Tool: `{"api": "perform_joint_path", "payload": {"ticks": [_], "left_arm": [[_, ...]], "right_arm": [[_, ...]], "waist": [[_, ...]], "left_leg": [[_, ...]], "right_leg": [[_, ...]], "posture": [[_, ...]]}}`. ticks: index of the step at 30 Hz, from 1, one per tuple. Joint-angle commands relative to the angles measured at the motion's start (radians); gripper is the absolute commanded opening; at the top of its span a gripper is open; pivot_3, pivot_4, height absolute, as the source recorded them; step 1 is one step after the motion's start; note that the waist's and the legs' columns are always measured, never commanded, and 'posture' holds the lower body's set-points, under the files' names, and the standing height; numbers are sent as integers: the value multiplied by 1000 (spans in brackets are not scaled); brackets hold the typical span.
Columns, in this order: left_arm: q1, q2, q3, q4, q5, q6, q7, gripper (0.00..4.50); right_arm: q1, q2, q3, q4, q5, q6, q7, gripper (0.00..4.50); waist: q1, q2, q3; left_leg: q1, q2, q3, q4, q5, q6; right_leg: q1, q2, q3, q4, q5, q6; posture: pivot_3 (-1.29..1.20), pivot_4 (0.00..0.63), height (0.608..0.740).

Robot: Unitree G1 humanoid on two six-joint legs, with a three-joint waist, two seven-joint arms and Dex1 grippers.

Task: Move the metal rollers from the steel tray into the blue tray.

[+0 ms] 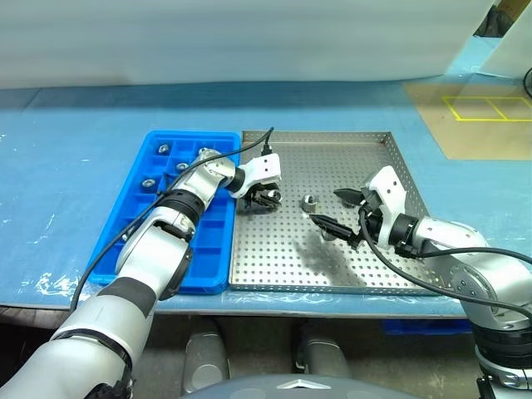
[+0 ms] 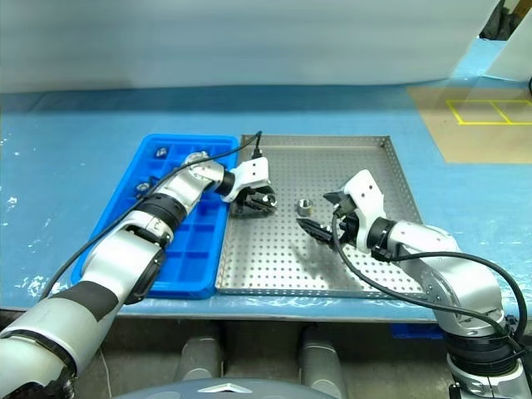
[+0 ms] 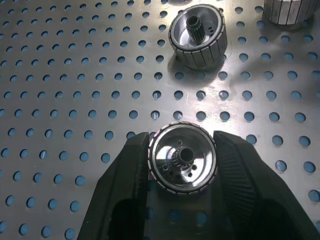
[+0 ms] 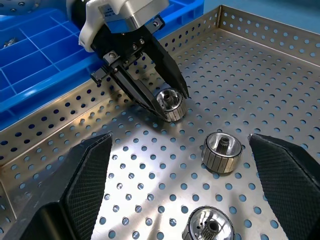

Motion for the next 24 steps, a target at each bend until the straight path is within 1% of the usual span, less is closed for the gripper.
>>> {"api": "perform_joint_path", "payload": {"ticks": [1,8,15,19,24], "left_arm": [[2,20,33,-112,-46,38,-35,1628],[88,89,53,-387,-93,200,-52,1628],[198,182,62,-683,-137,393,-48,1628],[275,242,81,-862,-166,512,-20,1628],[348,303,106,-1028,-195,638,34,1628]], "right_arm": [[-30,1,8,-1,15,-29,26,4500],[-96,0,59,75,6,-57,99,4500],[-167,2,130,175,-34,-111,159,4500],[-216,20,167,239,-54,-150,194,4500],[-273,42,211,316,-79,-193,247,4500]], "waist": [[0,0,0],[2,0,0],[7,1,1],[9,1,1],[18,3,2]], "left_leg": [[0,0,0,0,0,0],[0,0,0,-2,0,0],[0,0,0,-3,0,-1],[0,0,0,-5,1,-2],[0,1,0,-8,3,-4]], "right_leg": [[0,0,0,0,0,0],[0,0,-1,0,0,0],[-1,0,-2,-1,0,-1],[-1,0,-3,-1,0,-1],[-4,0,-3,0,-1,-1]], "posture": [[-218,150,740],[-147,150,740],[-47,150,740],[0,150,740],[73,150,740]]}}
